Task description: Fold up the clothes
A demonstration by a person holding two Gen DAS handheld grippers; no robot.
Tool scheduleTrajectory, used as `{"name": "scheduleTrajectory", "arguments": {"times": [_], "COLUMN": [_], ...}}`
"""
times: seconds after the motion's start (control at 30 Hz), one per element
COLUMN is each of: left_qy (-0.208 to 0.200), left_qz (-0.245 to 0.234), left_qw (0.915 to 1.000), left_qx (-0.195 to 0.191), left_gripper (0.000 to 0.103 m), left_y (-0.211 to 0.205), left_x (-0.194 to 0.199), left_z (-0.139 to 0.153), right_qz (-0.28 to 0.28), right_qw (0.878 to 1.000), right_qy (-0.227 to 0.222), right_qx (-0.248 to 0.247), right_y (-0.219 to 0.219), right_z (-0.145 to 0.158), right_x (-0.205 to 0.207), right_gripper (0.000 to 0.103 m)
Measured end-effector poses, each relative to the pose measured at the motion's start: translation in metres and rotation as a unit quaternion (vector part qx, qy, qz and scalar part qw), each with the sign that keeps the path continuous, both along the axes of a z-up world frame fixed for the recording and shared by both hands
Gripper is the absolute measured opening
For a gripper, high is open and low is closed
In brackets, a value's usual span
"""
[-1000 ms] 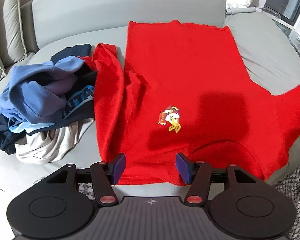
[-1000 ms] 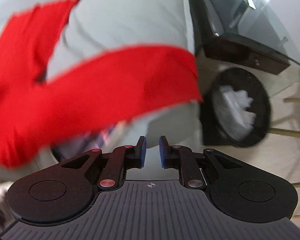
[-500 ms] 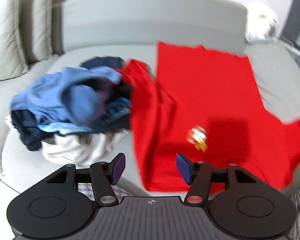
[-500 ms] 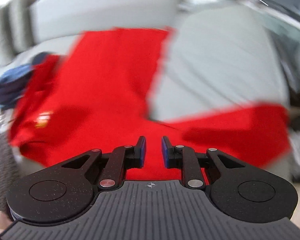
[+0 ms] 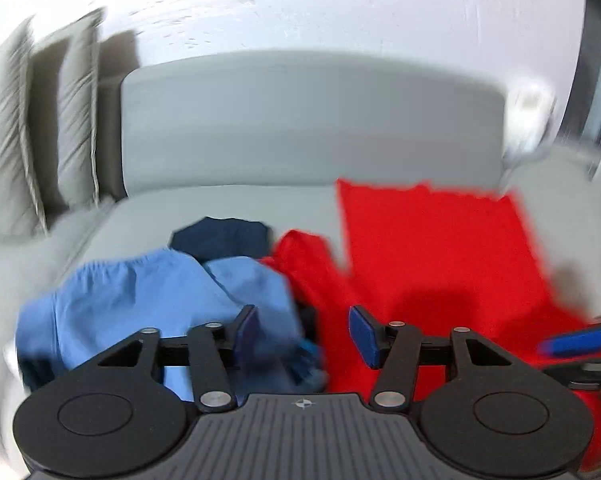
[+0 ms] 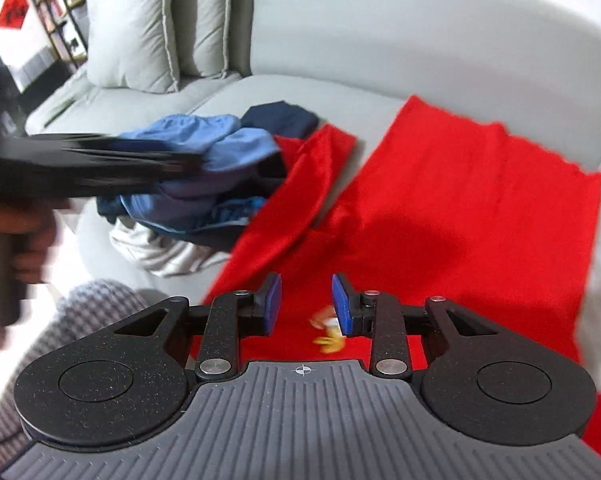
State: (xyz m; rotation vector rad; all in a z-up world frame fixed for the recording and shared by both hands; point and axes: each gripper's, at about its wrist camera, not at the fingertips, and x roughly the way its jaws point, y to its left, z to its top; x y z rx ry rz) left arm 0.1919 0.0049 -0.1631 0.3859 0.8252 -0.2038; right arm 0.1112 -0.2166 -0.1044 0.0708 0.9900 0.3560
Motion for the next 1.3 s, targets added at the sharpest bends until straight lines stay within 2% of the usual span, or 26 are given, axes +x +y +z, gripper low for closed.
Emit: {"name": "scheduleTrajectory", "arguments": {"times": [0.03,0.07,0.1,0.17,0.27,0.3,0.33,0.4,0.53,0.63,0.67,0.73,0.83,0.87,0.93,1.03,1.07,1.1,1.2,1.23,1.3], "left_qy": [0.028,0.053,0.073,0.076,0.112,0.123,0.127,0.129,0.112,0.092,0.080,0.063,0.062,0.065,0.070,0.069,0.067,0.064,0.060,0.059,0.057], "left_qz": [0.003,0.003,0.002,-0.014,-0.094,-0.116,-0.129,-0.143,-0.102,-0.059,-0.042,-0.017,0.058,0.067,0.078,0.085,0.083,0.081,0.079,0.080,0.085], "left_qw": [0.9988,0.9972,0.9959,0.9964,0.9892,0.9854,0.9834,0.9810,0.9862,0.9907,0.9910,0.9902,0.9835,0.9838,0.9885,0.9936,0.9943,0.9946,0.9937,0.9929,0.9899], "left_qx": [0.040,0.052,0.054,0.035,-0.010,-0.018,-0.009,0.022,0.067,0.081,0.099,0.123,0.160,0.153,0.109,0.026,0.008,-0.013,-0.052,-0.065,-0.098], "left_gripper": [0.046,0.046,0.046,0.041,0.040,0.035,0.034,0.037,0.035,0.033,0.033,0.033,0.032,0.032,0.032,0.035,0.037,0.040,0.041,0.041,0.042], "left_y": [0.001,0.005,0.009,0.012,0.015,0.017,0.019,0.022,0.019,0.033,0.045,0.068,0.118,0.128,0.139,0.146,0.146,0.146,0.148,0.151,0.157], "left_x": [0.013,0.020,0.025,0.026,0.019,0.017,0.016,0.019,0.040,0.062,0.072,0.089,0.128,0.137,0.144,0.138,0.133,0.128,0.117,0.116,0.106], "left_z": [-0.022,-0.036,-0.046,-0.045,-0.039,-0.038,-0.039,-0.049,-0.060,-0.061,-0.061,-0.059,-0.056,-0.053,-0.041,-0.017,-0.012,-0.005,0.009,0.012,0.017], "right_qz": [-0.001,-0.001,0.000,0.000,-0.004,-0.006,-0.008,-0.010,-0.006,-0.013,-0.016,-0.021,-0.025,-0.027,-0.030,-0.048,-0.047,-0.047,-0.064,-0.069,-0.079], "right_qw": [1.000,1.000,1.000,0.999,0.998,0.998,0.998,0.997,0.998,0.999,0.999,1.000,1.000,0.999,0.999,0.997,0.997,0.996,0.995,0.995,0.996], "right_qy": [0.008,0.015,0.023,0.038,0.061,0.064,0.068,0.080,0.061,0.037,0.029,0.008,-0.010,-0.013,-0.017,-0.003,0.005,0.011,-0.008,-0.015,-0.045], "right_qx": [0.000,-0.002,-0.004,-0.009,-0.009,-0.009,-0.008,0.001,-0.015,-0.007,-0.003,0.002,-0.006,-0.015,-0.034,-0.059,-0.068,-0.076,-0.081,-0.066,-0.026], "right_y": [0.001,0.003,0.004,0.006,0.010,0.011,0.012,0.016,0.028,0.033,0.034,0.040,0.053,0.058,0.069,0.076,0.077,0.079,0.078,0.076,0.075], "right_z": [-0.005,-0.010,-0.014,-0.023,-0.036,-0.039,-0.041,-0.050,-0.055,-0.053,-0.052,-0.052,-0.063,-0.070,-0.083,-0.105,-0.114,-0.120,-0.105,-0.095,-0.058], "right_x": [0.002,0.004,0.006,0.009,0.016,0.019,0.021,0.029,0.054,0.082,0.092,0.117,0.152,0.163,0.185,0.203,0.207,0.211,0.210,0.209,0.204], "right_gripper": [0.034,0.034,0.034,0.036,0.037,0.037,0.037,0.038,0.037,0.038,0.037,0.038,0.047,0.047,0.047,0.044,0.031,0.002,0.000,0.000,0.000]}}
